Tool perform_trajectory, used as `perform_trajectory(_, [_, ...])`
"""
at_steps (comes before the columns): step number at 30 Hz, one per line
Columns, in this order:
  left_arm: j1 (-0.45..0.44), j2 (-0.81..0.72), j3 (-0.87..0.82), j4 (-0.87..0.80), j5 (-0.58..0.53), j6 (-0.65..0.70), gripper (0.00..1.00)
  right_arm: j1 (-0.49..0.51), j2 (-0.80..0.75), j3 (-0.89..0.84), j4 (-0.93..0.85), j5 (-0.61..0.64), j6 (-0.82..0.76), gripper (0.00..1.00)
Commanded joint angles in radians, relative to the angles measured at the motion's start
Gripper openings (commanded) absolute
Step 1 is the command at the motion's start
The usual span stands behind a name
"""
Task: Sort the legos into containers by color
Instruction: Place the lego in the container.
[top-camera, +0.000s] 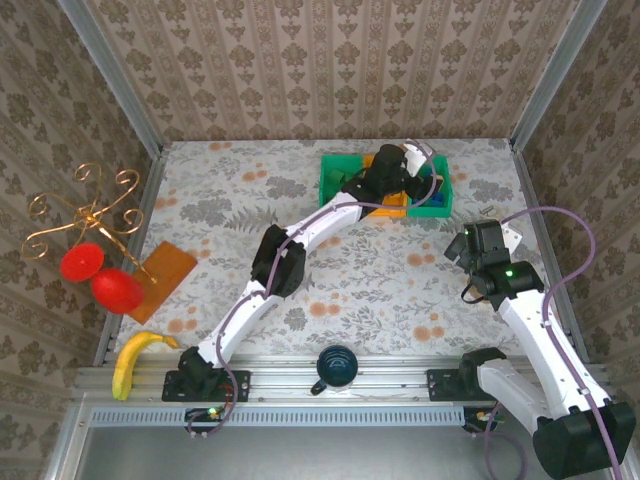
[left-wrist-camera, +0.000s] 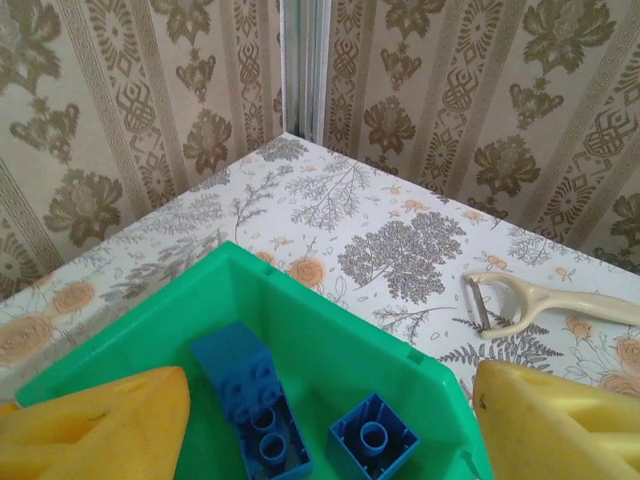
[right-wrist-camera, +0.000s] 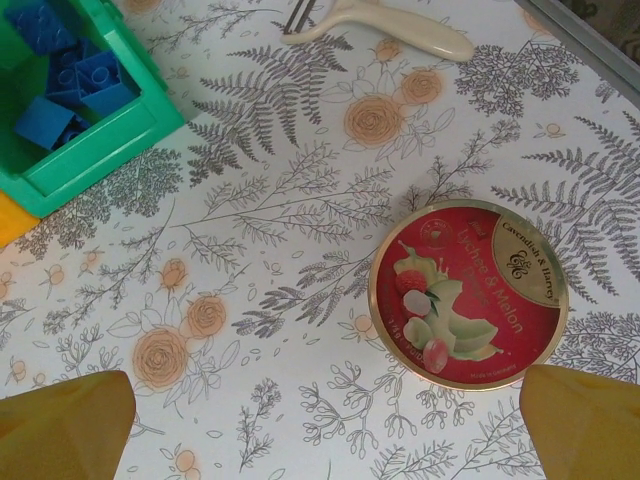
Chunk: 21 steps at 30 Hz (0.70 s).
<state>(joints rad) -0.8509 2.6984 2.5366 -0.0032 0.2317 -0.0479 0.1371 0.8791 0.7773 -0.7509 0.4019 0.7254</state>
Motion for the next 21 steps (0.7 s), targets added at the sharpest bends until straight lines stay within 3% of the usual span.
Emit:
perform_trajectory(1, [0.004, -0.088, 0.039, -0.05, 0.015, 0.007, 0.79, -0.006, 0.004, -0.01, 0.018, -0.031, -0.021, 1.0])
perform_trajectory(5, [0.009, -0.219, -0.082, -0.079, -0.038, 0.006, 0.86, -0.006, 0.003, -0.01, 0.034, -0.04, -0.039, 1.0])
perform_trajectory(14, [0.053, -0.616, -0.668, 0.117, -0.144, -0.044, 1.0, -0.005, 0.005, -0.021, 0.093, -0.058, -0.073, 1.0])
perform_trajectory(21, [0.08, -0.858, -1.051, 0.217, -0.212, -0.057, 1.0, -0.004, 0.031, -0.027, 0.136, -0.055, -0.081, 1.0])
